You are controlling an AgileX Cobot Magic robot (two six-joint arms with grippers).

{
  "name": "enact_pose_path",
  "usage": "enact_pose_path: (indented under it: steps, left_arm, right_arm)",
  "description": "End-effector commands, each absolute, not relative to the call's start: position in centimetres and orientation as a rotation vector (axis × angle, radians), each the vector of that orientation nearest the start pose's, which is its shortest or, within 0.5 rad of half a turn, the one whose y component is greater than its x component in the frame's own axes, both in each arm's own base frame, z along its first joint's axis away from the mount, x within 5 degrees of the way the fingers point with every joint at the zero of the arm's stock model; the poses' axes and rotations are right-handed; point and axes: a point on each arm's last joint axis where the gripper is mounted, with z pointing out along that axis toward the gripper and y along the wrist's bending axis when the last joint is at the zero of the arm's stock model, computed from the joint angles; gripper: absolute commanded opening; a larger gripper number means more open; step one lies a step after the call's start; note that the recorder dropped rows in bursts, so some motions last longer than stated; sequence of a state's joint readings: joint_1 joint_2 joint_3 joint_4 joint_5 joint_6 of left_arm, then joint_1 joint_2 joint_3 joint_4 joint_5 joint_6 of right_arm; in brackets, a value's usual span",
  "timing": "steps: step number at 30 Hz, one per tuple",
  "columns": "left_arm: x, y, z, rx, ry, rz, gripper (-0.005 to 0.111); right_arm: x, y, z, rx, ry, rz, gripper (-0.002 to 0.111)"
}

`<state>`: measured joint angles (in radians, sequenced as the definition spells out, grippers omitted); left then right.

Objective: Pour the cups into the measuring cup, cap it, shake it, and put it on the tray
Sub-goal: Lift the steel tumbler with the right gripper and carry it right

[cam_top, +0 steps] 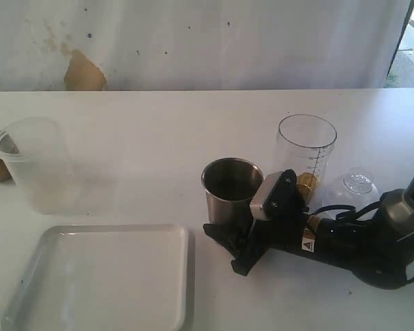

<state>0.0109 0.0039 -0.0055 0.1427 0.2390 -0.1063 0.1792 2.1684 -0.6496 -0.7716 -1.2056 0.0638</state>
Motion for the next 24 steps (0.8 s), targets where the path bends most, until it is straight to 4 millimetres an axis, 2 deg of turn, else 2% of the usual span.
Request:
enact_pose_path:
  steps: [1,4,9,16,24]
  left_arm:
    - [5.5,0.4,19.2,-0.007,1.719,0.068,0.000]
    - [5.5,0.4,19.2,-0.007,1.719,0.068,0.000]
    - [5.5,0.4,19.2,-0.007,1.719,0.068,0.000]
    - [5.5,0.4,19.2,-0.007,1.719,0.068,0.000]
    - [5.5,0.4,19.2,-0.007,1.719,0.068,0.000]
  right_arm:
    - [29.3,11.7,6.7,-0.910,1.638,0.654,0.000]
    - [29.2,11.8,7.0,-0.926,1.624,0.659,0.000]
    - [29.3,11.9,8.7,-0.897,1.603,0.694,0.000]
    - [29.6,12.0,12.2,-0.879,1.515,0.675,0.000]
    - [29.2,11.9,16.8,-0.791,1.450,0.732,0.000]
